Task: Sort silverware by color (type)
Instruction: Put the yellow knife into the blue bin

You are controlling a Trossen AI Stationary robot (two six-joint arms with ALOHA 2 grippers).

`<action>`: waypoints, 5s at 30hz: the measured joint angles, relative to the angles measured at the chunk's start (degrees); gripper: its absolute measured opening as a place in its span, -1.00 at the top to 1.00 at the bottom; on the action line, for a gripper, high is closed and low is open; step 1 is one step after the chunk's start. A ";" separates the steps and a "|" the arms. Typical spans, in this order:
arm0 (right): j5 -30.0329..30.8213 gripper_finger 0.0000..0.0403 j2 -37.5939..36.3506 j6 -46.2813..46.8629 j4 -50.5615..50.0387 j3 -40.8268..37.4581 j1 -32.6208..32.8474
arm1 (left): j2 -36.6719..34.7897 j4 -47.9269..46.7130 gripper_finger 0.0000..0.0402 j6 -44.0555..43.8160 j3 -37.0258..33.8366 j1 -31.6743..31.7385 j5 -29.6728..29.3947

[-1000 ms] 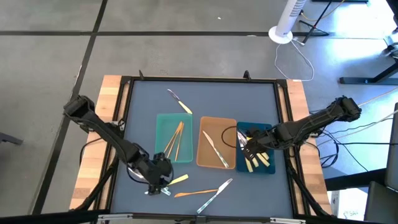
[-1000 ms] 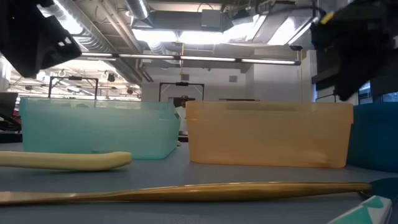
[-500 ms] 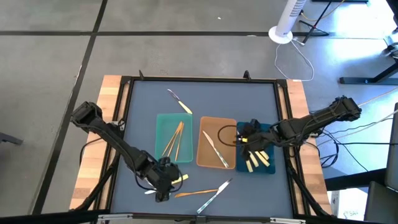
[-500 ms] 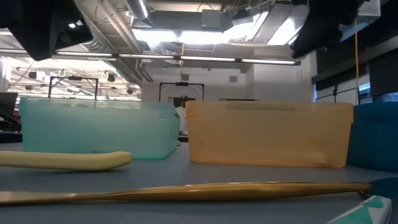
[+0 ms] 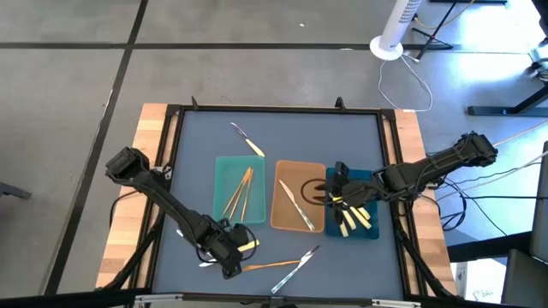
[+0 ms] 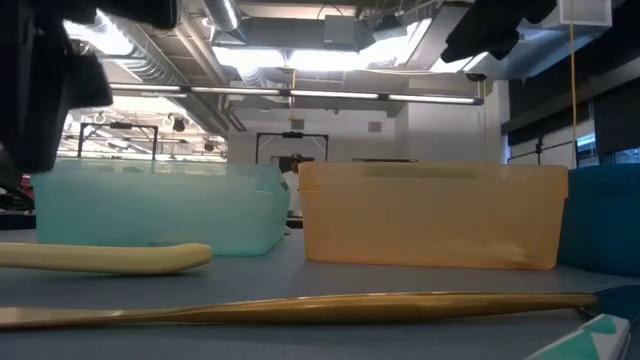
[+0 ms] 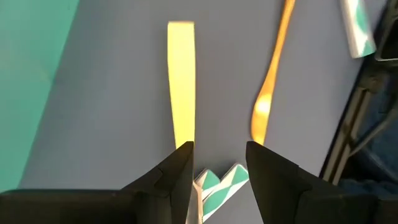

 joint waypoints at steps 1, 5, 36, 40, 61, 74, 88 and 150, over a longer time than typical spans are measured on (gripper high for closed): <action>-0.02 0.38 -0.02 -0.57 0.45 0.00 0.00 | 0.52 -0.02 0.30 -0.31 0.00 0.02 0.33; -0.02 0.38 -0.01 -3.13 1.66 0.00 0.00 | 1.73 -1.16 0.30 -0.59 0.00 0.00 1.64; -0.04 0.38 0.00 -4.86 2.14 0.00 0.00 | 7.13 -2.34 0.33 -0.57 -0.02 -0.42 0.19; -0.04 0.38 -0.01 -4.82 2.15 0.00 0.00 | 7.13 -2.48 0.41 -0.55 -0.02 -0.39 0.09; -0.04 0.38 -0.02 -4.75 2.14 0.00 0.00 | 7.17 -2.23 0.76 -0.17 -0.02 -0.35 -0.05; -0.04 0.38 -0.01 -4.73 2.17 0.00 -0.02 | 6.80 -2.32 0.77 0.00 -0.10 -0.35 3.58; -0.05 0.38 0.00 -4.73 2.25 0.00 -0.04 | 5.93 -5.99 0.77 3.63 4.15 -0.22 3.91; -7.11 0.38 9.47 -4.71 35.89 -0.04 -9.60 | 5.84 -32.00 0.78 82.77 25.86 14.80 -45.13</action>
